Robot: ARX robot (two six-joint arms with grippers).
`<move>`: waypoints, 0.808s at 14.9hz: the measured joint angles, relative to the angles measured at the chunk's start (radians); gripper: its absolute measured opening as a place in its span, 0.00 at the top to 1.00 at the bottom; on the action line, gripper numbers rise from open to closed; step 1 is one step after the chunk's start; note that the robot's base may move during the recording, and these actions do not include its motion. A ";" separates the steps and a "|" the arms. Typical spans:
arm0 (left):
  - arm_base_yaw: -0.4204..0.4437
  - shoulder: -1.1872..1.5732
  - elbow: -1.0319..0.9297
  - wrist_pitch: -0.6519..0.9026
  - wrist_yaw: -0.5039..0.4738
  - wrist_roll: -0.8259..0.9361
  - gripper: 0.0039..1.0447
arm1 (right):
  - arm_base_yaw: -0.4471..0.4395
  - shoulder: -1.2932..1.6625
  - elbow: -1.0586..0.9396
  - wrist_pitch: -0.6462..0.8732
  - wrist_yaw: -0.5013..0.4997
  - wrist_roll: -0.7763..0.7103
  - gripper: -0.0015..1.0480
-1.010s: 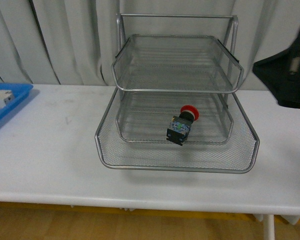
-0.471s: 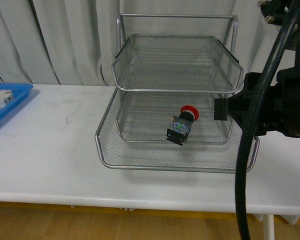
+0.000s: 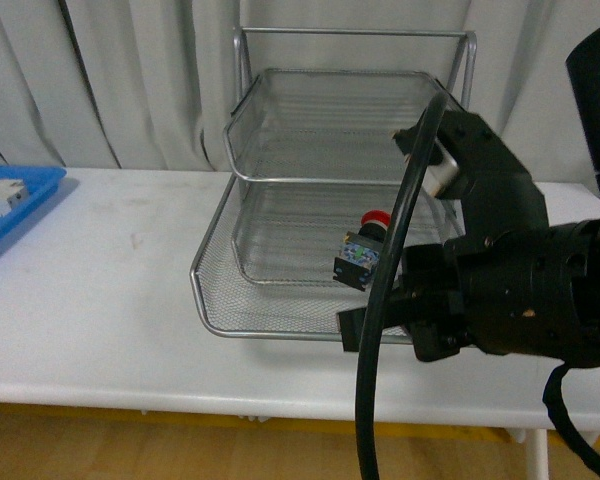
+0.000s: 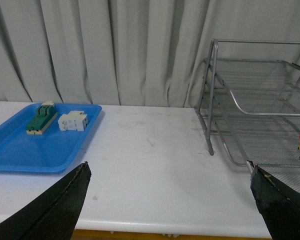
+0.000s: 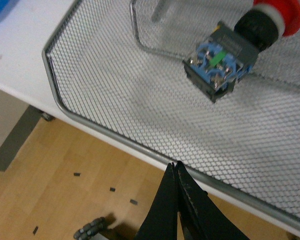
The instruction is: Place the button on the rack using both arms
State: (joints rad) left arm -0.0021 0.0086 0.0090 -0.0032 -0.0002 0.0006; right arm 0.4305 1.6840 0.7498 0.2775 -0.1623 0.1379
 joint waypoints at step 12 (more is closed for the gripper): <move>0.000 0.000 0.000 0.000 0.000 0.000 0.06 | 0.040 0.287 0.200 -0.131 0.006 -0.069 0.98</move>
State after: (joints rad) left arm -0.0021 0.0086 0.0090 -0.0032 -0.0002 0.0006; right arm 0.4702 1.9709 0.9493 0.1467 -0.1558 0.0692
